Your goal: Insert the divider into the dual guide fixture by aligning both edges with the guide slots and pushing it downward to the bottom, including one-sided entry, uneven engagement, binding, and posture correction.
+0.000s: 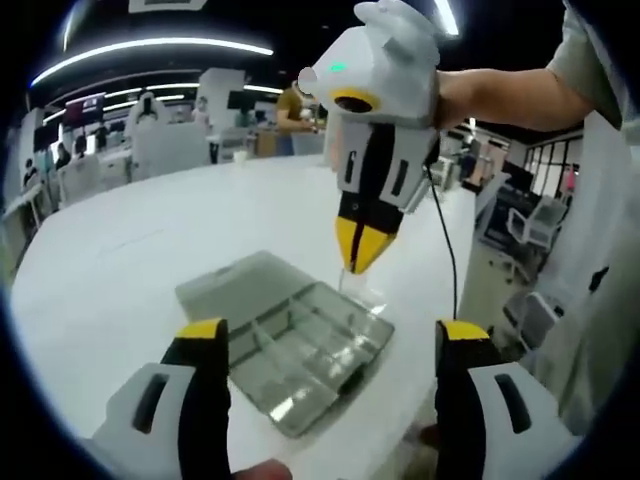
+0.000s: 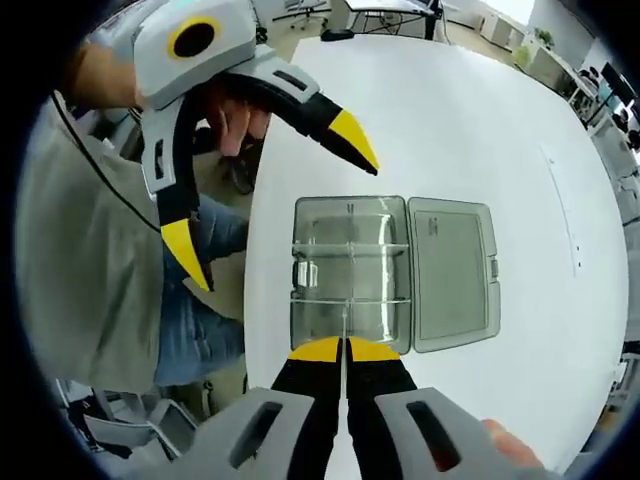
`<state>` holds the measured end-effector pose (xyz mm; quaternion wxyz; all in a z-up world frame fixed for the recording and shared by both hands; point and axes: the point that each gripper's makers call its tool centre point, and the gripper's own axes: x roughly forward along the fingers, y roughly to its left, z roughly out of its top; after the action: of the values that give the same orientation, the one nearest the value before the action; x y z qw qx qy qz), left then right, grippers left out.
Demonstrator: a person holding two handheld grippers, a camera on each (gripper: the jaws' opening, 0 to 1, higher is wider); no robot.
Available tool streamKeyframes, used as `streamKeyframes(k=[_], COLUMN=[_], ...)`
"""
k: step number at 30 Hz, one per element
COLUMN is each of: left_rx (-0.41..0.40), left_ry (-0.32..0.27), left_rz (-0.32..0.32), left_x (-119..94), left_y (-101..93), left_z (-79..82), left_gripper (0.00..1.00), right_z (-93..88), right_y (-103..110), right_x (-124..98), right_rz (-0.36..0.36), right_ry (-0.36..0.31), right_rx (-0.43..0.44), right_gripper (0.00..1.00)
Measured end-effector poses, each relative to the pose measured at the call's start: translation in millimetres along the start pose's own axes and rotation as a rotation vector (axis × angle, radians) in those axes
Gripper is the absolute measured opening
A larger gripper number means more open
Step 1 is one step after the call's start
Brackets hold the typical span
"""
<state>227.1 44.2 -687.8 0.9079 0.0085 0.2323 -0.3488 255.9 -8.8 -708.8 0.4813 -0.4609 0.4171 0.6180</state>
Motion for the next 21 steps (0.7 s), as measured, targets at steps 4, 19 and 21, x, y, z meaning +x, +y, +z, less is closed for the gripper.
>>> streamKeyframes(k=[4,19,21], left_rx=[0.001,-0.017,-0.016], left_ry=[-0.001,0.005,0.007], left_rz=[0.002,0.008,0.008], left_x=[-0.5,-1.5,-1.8], left_y=[0.2,1.6,2.1], left_z=[-0.3,-6.5,-7.3], left_gripper=[0.83,0.84,0.84], right_z=[2.0,-1.2,-1.2], right_y=[1.2,-1.8,-2.7], right_x=[1.3,10.4,10.6], right_rz=[0.005,0.003,0.004], right_ry=[0.002,0.021,0.023], right_rx=[-0.002,-0.01,-0.012], right_gripper=[0.0,0.0,0.0])
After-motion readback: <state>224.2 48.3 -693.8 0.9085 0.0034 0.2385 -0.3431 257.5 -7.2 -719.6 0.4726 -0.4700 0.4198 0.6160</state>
